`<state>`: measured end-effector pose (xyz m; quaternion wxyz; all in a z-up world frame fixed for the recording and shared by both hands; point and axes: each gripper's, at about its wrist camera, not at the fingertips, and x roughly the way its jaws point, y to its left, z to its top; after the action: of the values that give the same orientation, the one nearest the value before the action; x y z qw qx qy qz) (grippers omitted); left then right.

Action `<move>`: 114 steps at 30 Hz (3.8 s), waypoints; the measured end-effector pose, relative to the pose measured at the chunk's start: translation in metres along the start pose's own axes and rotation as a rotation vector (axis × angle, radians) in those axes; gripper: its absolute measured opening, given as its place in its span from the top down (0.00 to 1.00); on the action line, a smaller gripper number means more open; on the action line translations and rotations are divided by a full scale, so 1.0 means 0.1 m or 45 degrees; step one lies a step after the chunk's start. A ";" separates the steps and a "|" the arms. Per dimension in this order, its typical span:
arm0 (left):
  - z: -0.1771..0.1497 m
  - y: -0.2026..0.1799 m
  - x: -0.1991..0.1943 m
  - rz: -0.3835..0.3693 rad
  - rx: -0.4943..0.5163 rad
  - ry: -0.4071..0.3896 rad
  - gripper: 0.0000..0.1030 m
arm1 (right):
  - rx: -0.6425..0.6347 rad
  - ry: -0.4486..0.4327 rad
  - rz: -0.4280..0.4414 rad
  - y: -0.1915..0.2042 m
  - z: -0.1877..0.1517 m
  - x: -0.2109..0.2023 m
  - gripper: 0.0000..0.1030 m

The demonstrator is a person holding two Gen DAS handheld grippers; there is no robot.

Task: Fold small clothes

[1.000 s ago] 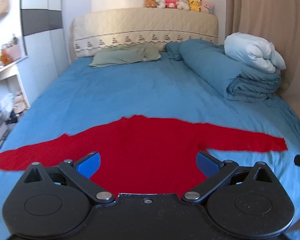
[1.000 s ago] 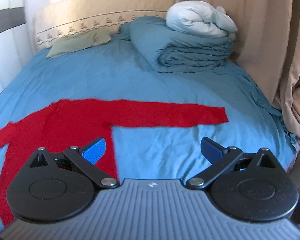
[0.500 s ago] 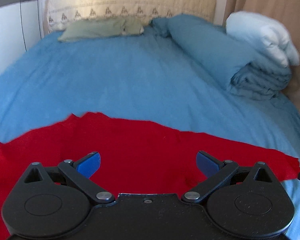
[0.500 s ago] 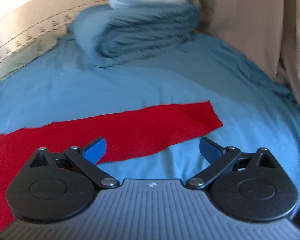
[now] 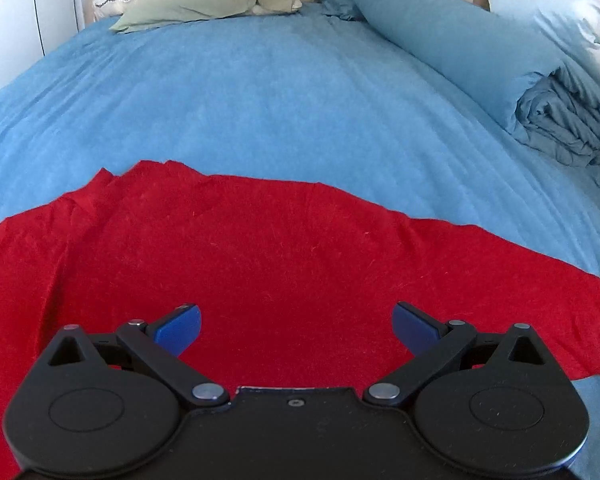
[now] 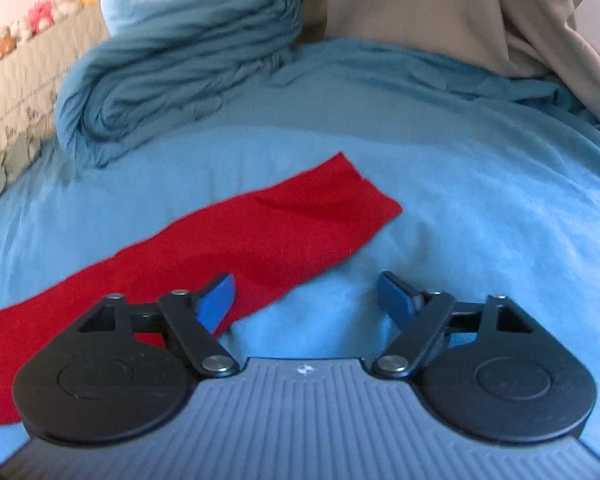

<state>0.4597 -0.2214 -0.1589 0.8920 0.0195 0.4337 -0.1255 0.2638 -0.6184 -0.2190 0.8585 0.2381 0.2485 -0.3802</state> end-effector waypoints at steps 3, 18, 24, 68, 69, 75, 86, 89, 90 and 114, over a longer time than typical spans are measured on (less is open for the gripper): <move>0.00 0.02 0.02 -0.003 0.011 -0.001 0.00 | 0.065 -0.022 0.019 -0.01 0.04 0.07 0.24; 0.05 0.49 -0.19 0.041 -0.058 -0.004 0.00 | -0.043 -0.080 0.251 0.72 0.42 -0.25 0.81; 0.10 1.09 -0.77 0.078 -0.140 -0.207 0.00 | -0.233 -0.128 0.667 2.07 0.43 -0.92 0.81; -0.46 2.09 -0.26 -0.212 -0.475 -0.129 0.37 | -1.077 -0.010 1.178 3.20 -1.92 -1.73 0.19; -0.44 2.08 -0.24 -0.193 -0.474 -0.135 0.49 | -1.066 -0.007 1.175 3.20 -1.91 -1.72 0.19; -0.34 2.15 -0.22 -0.155 -0.527 -0.153 0.94 | -1.053 -0.011 1.150 3.16 -1.89 -1.69 0.19; -0.22 2.46 -1.00 0.050 -0.398 -0.450 0.94 | -1.062 0.004 1.109 3.30 -1.92 -1.69 0.19; -0.39 2.64 -0.95 0.099 -0.396 -0.406 0.94 | -1.045 0.040 1.084 3.31 -1.95 -1.65 0.14; -0.45 2.69 -0.89 0.100 -0.409 -0.379 0.94 | -1.038 0.054 1.075 3.32 -1.95 -1.64 0.12; -0.27 2.76 -0.70 0.068 -0.156 -0.327 0.22 | -0.914 0.110 0.784 3.04 -1.48 -0.89 0.00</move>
<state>0.4641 0.0639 -0.1412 0.9427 -0.0397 0.3224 -0.0765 0.4096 -0.3011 -0.2113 0.9481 0.0045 0.3176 0.0122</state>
